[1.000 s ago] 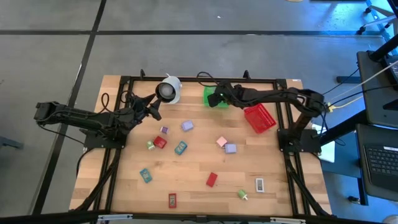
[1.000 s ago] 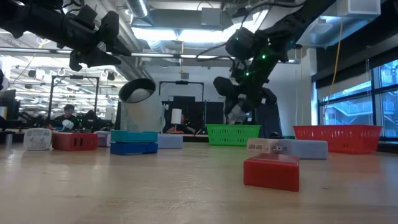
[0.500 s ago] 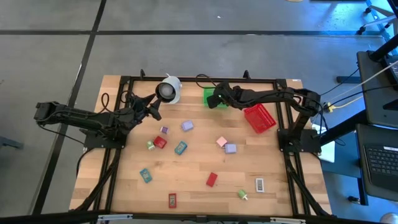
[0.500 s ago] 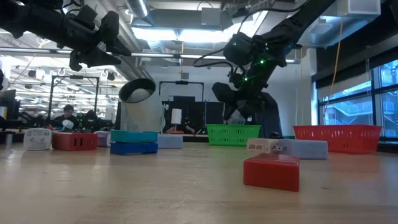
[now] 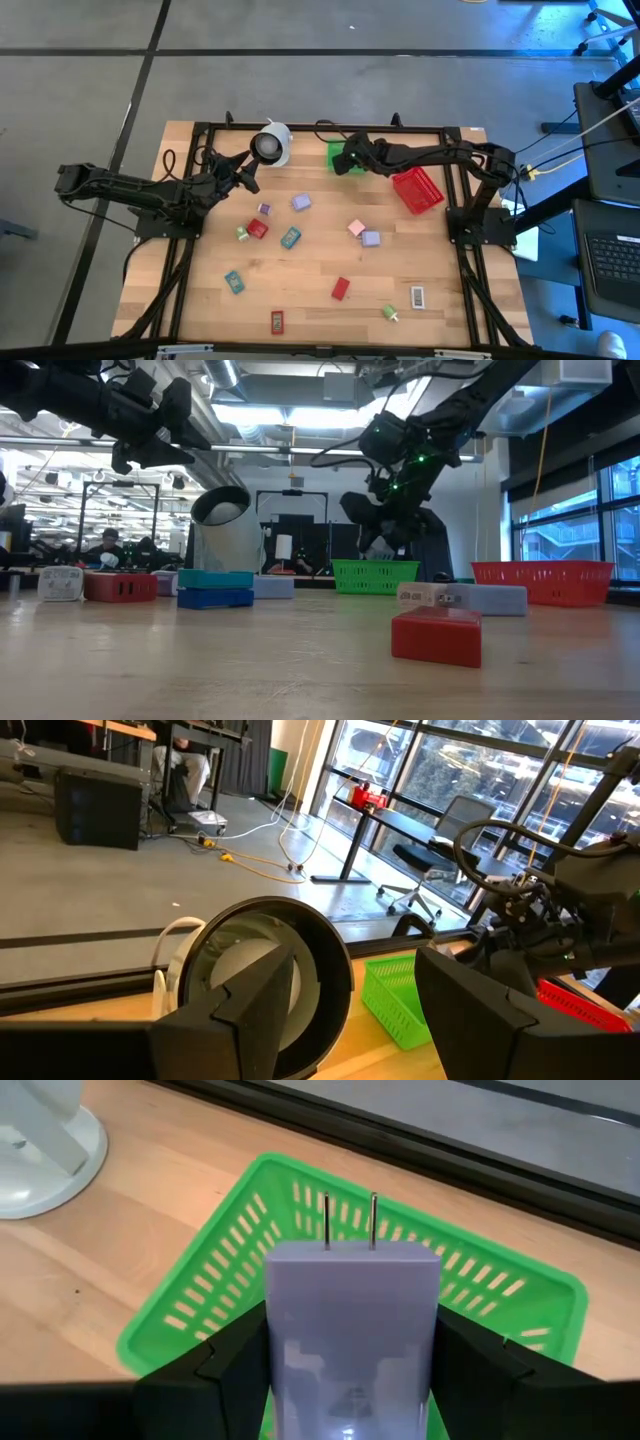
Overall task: Pick & Place Office items
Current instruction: Put the right light blue charger adapter into the green bin
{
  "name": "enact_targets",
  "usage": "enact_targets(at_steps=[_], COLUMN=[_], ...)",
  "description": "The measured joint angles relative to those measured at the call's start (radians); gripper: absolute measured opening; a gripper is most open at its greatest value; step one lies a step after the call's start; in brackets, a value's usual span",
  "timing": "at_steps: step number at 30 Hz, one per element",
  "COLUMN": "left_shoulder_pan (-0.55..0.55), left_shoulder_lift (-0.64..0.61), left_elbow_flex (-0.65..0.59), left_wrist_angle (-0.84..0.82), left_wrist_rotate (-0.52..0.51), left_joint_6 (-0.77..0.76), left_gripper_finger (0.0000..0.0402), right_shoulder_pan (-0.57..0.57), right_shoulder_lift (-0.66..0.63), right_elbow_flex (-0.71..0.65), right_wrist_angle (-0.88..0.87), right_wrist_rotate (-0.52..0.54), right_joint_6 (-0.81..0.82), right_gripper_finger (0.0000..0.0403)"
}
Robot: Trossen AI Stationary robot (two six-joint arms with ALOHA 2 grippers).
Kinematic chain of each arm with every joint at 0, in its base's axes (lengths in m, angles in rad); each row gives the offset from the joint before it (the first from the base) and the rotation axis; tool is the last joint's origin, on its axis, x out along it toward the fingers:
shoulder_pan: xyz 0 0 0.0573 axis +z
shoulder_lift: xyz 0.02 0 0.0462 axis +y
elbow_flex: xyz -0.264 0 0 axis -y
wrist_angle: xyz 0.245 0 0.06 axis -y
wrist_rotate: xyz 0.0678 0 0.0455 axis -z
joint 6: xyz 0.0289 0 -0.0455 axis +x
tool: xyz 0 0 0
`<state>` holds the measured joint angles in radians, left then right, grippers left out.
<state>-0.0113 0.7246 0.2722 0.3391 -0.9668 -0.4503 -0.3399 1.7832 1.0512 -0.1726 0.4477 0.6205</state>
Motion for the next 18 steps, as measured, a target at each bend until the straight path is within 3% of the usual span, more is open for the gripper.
enact_targets(at_steps=[8, 18], left_shoulder_pan=[0.0, 0.0], left_shoulder_lift=[0.0, 0.0], left_elbow_flex=[0.0, 0.0], left_wrist_angle=[0.0, 0.0], left_wrist_rotate=[0.0, 0.0], left_joint_6=[0.0, 0.0], left_gripper_finger=[0.0208, 0.0208], right_shoulder_pan=[0.001, 0.001], right_shoulder_lift=[0.021, 0.087], right_elbow_flex=[0.0, 0.0], right_wrist_angle=[-0.007, 0.005], right_wrist_rotate=[0.038, -0.002], right_joint_6=[0.002, 0.061], right_gripper_finger=[0.0226, 0.0226])
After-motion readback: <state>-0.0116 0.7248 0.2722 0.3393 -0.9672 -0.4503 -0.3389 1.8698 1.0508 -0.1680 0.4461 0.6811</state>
